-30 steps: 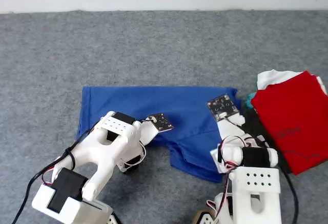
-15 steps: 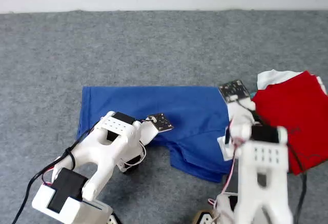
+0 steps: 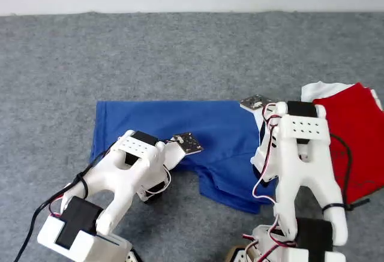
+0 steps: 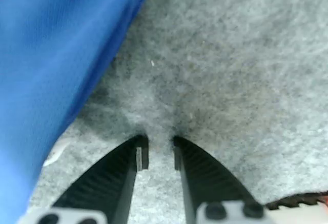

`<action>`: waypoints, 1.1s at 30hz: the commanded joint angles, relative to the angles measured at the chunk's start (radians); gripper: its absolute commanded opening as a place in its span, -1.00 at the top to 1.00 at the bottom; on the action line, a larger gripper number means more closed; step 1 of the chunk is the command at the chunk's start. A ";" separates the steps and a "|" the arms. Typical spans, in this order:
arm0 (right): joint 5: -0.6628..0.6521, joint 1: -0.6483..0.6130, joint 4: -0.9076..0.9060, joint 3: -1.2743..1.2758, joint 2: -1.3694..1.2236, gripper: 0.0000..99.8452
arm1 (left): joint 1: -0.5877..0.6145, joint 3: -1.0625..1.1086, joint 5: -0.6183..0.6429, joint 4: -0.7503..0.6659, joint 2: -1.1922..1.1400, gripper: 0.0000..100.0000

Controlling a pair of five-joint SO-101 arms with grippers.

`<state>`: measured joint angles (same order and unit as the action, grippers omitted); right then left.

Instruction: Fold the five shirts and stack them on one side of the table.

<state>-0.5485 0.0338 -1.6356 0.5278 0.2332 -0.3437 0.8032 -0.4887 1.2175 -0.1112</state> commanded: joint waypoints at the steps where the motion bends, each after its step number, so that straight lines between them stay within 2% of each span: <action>1: -0.011 -0.024 0.039 0.046 0.002 0.90 | -0.025 0.051 0.011 -0.031 -0.015 0.81; 3: -0.012 -0.036 0.054 0.089 0.002 0.90 | -0.025 0.051 0.011 -0.031 -0.015 0.81; 9: -0.041 -0.042 0.151 0.218 0.010 0.66 | -0.025 0.051 0.011 -0.031 -0.015 0.81; 19: -0.048 -0.042 0.340 0.339 0.002 0.66 | -0.025 0.051 0.011 -0.031 -0.015 0.81; 21: -0.048 -0.041 0.366 0.356 0.002 0.71 | -0.025 0.051 0.011 -0.031 -0.015 0.81; 26: -0.048 -0.039 0.409 0.417 0.002 0.99 | -0.025 0.051 0.011 -0.031 -0.015 0.81; 33: -0.048 -0.045 0.403 0.443 0.015 0.98 | -0.025 0.051 0.011 -0.031 -0.015 0.81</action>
<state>-0.5854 -0.0031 -1.2275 0.9651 0.2348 -0.3437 0.8032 -0.4887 1.2175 -0.1112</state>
